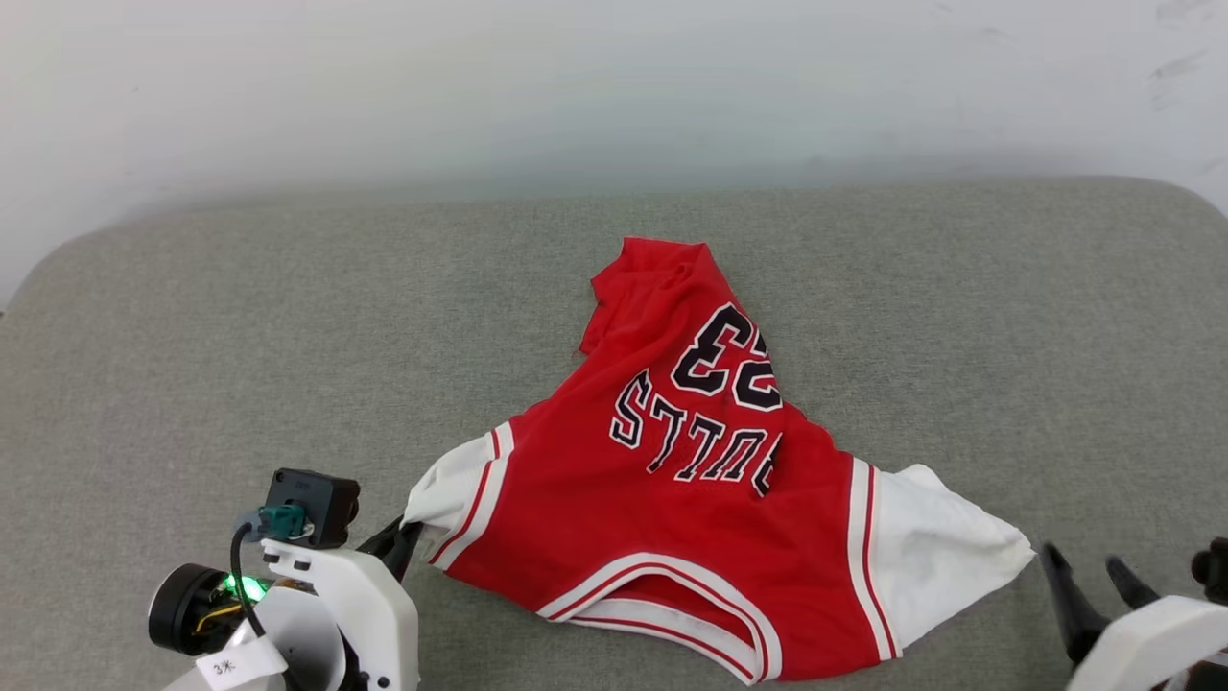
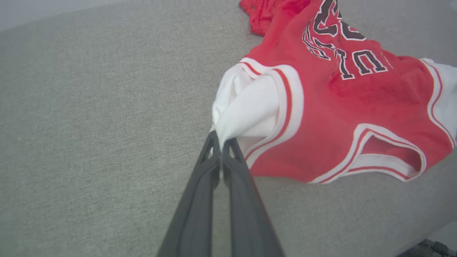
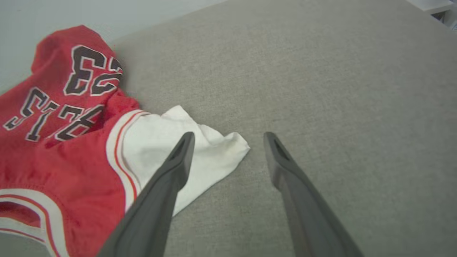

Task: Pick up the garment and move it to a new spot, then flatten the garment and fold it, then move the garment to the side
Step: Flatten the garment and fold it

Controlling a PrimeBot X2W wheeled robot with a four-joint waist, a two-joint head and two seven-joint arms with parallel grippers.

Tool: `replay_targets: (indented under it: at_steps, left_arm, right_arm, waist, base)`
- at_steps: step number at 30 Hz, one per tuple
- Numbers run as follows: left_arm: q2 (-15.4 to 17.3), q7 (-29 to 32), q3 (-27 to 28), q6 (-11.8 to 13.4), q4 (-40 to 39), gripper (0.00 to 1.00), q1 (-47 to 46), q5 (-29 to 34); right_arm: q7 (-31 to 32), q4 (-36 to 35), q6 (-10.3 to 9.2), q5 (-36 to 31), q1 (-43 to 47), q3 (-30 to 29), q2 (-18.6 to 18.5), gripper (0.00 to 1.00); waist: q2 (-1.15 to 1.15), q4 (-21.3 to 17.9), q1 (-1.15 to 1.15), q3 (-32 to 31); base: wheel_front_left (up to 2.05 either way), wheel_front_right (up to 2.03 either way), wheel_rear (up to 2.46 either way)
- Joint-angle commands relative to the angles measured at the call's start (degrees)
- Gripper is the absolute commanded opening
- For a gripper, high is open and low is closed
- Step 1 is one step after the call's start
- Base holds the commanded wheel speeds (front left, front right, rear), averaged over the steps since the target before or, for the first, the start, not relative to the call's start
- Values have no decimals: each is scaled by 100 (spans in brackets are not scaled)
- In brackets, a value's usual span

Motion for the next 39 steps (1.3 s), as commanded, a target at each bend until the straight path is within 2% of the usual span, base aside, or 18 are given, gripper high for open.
replay_targets:
  at_steps: [1,4,7,15,22,23,24,25,32,39]
  left_arm:
    - [44,-50,23,59,-94,0,67,36]
    - [22,-90,43,97,-234,0,26,57]
    - [-26,-112,31,108,-335,0,-80,116]
    - [-127,-135,11,63,-430,0,-342,257]
    - [-173,-186,43,10,-367,0,-464,241]
    - [-179,-192,48,4,-354,0,-454,235]
    - [-185,-197,53,-4,-344,0,-452,224]
    - [-188,-203,59,-13,-330,0,-454,218]
    - [-136,-317,141,4,-257,0,-286,124]
    - [-24,-416,316,24,-262,0,-266,26]
  right_arm:
    - [392,135,-4,48,-48,-108,-150,100]
    - [1195,353,-4,121,-196,-138,-363,100]
    - [1734,499,-4,206,-385,1,-589,100]
    - [1983,1004,-4,218,-1014,693,-1042,100]
    - [2278,1825,6,386,-1195,1405,-1046,100]
    - [2361,1936,6,441,-1191,1492,-1025,39]
    - [2429,2003,6,520,-1183,1571,-988,10]
    - [2479,2061,12,601,-1179,1623,-958,0]
    - [2323,1803,-4,685,-1359,1506,-1252,0]
    - [2123,1006,-6,464,-1525,1110,-1388,0]
  waist:
    - [0,26,0,15]
    - [0,69,0,83]
    - [0,125,0,193]
    - [0,263,0,589]
    - [0,299,0,803]
    - [0,299,0,818]
    - [0,298,0,830]
    - [0,293,0,833]
    - [0,183,0,597]
    - [0,68,0,167]
  base:
    - [0,0,0]
    - [0,0,0]
    - [0,0,0]
    - [0,0,0]
    - [0,0,0]
    - [0,0,0]
    - [0,0,0]
    - [0,0,0]
    - [0,0,0]
    - [0,0,0]
